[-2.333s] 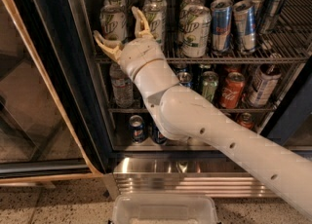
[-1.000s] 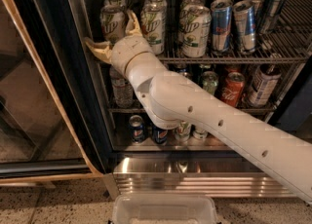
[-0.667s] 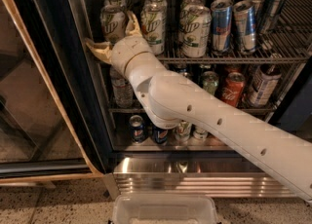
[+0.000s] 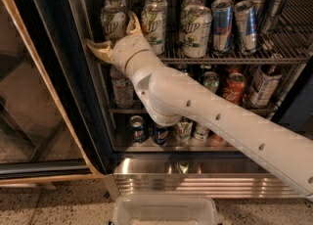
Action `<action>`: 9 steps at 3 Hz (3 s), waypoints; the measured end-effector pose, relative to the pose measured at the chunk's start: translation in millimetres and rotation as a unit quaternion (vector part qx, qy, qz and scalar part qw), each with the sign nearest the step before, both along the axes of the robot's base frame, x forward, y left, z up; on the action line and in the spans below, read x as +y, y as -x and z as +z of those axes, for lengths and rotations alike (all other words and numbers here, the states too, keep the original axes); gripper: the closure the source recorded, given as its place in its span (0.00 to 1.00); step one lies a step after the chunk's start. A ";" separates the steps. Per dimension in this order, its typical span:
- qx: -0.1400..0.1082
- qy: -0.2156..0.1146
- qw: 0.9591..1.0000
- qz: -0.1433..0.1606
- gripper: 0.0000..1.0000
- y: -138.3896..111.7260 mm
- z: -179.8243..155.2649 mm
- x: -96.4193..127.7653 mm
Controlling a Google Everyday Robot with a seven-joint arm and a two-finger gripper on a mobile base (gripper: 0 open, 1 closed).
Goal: Pick 7up can from top shelf of fridge
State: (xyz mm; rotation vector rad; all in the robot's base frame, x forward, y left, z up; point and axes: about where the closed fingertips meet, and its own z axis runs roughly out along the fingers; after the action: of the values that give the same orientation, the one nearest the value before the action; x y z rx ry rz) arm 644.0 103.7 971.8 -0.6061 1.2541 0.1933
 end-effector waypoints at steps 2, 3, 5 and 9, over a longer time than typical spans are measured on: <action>0.002 0.000 1.000 -0.008 0.31 -8.3 -0.3 -6.0; 0.002 0.000 1.000 -0.013 0.31 -10.6 -0.5 -9.5; 0.011 -0.001 1.000 -0.027 0.28 -21.6 -6.0 -19.6; 0.009 -0.014 1.000 -0.015 1.00 -24.0 -4.8 -11.3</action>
Offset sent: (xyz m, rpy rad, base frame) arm 0.0147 -0.0150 -0.0016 -0.0018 0.0080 -0.0376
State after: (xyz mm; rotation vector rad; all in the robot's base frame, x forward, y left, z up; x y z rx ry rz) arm 668.0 92.5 967.0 -0.5620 1.2752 0.1910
